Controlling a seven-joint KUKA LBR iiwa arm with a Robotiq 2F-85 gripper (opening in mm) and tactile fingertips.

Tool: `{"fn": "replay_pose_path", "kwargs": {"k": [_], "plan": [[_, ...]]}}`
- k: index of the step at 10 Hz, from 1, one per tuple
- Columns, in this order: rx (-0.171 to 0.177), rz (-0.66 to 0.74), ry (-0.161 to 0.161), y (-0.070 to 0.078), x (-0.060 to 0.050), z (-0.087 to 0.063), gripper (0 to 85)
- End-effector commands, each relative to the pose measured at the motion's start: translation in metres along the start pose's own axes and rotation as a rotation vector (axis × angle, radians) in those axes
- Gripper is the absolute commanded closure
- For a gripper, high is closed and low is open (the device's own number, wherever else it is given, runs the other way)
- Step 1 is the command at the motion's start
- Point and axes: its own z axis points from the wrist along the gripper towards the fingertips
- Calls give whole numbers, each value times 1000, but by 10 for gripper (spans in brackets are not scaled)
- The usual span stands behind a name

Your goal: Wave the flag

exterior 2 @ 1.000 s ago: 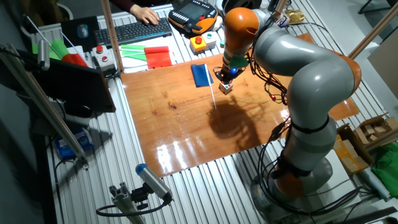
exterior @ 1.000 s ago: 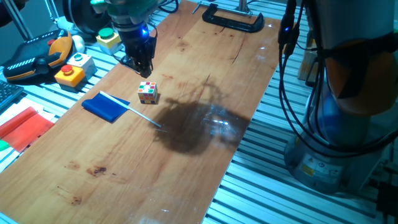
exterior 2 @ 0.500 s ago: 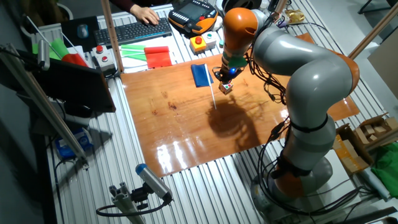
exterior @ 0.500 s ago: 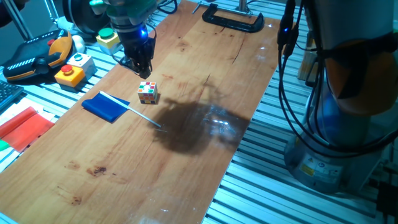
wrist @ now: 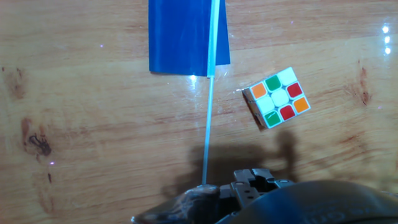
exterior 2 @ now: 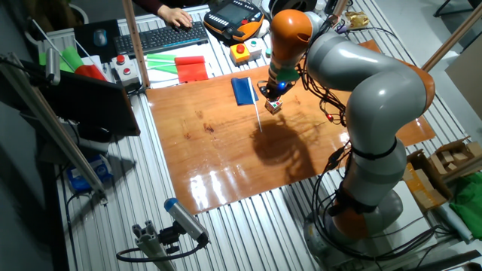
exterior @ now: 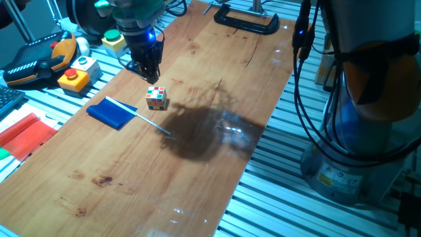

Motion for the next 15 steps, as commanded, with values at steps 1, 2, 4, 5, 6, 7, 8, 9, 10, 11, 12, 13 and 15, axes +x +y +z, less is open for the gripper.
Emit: {"fn": "replay_pose_path", "kwargs": {"k": [1, 2, 4, 5, 6, 7, 8, 9, 10, 11, 12, 13, 15], "plan": [[0, 0, 0, 0, 0, 0, 843], [0, 0, 0, 0, 1, -1, 843], [0, -3, -1, 0, 1, -1, 843], [4, -3, -6, -1, 1, -2, 843], [7, -4, -6, -3, 1, -3, 843], [6, -4, -5, -3, 2, -4, 843], [10, -3, -5, -3, 2, -4, 843], [13, -3, -5, -3, 3, -5, 843], [16, -4, -9, -2, 3, -6, 843], [21, -4, -11, -1, 3, -6, 843], [21, -4, -9, 1, 3, -7, 843], [21, -4, -7, 2, 3, -7, 843], [21, -1, -7, 3, 2, -7, 843]]}}
